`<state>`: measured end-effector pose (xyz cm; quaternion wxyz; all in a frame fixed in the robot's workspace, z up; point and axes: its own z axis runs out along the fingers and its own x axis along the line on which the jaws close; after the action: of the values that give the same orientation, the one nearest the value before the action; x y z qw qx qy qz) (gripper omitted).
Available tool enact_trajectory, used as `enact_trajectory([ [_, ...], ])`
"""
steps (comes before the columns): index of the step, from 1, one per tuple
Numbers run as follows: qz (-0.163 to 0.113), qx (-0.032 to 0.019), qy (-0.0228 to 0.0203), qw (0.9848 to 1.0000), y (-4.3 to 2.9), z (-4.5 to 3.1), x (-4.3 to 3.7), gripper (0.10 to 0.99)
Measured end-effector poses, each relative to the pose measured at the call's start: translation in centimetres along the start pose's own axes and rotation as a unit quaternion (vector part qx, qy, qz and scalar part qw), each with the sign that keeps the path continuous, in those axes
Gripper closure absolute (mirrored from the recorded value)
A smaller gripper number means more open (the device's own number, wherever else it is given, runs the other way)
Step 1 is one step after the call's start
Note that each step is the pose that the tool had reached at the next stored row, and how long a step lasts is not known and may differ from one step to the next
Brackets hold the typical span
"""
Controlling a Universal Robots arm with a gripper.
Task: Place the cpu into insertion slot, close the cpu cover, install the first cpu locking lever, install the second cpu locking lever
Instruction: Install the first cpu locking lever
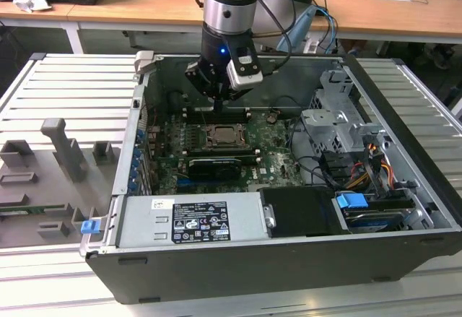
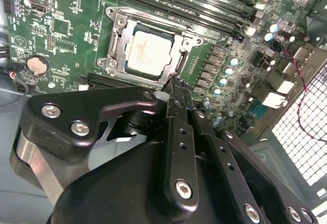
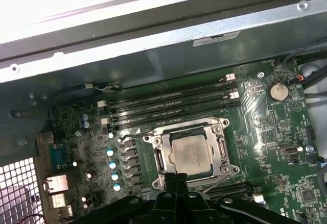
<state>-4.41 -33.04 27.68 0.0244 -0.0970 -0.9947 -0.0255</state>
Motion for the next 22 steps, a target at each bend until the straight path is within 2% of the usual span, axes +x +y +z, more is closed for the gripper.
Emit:
enact_trajectory([
  [4,-0.027,0.0014,0.0011,0.9996,0.00,0.06,0.00,0.980],
  [7,-0.053,0.0027,0.0013,0.9986,-0.01,0.12,0.00,0.980],
  [11,-0.061,0.0007,-0.0177,0.9980,-0.05,0.26,0.18,0.980],
  [12,-0.065,0.0006,-0.0191,0.9977,-0.06,0.32,0.22,0.980],
  [17,-0.110,0.0023,-0.0168,0.9938,-0.07,0.42,0.21,0.980],
  [20,-0.124,0.0026,-0.0164,0.9921,-0.08,0.46,0.26,0.980],
  [22,-0.126,0.0025,-0.0171,0.9919,-0.12,0.49,0.46,0.980],
])
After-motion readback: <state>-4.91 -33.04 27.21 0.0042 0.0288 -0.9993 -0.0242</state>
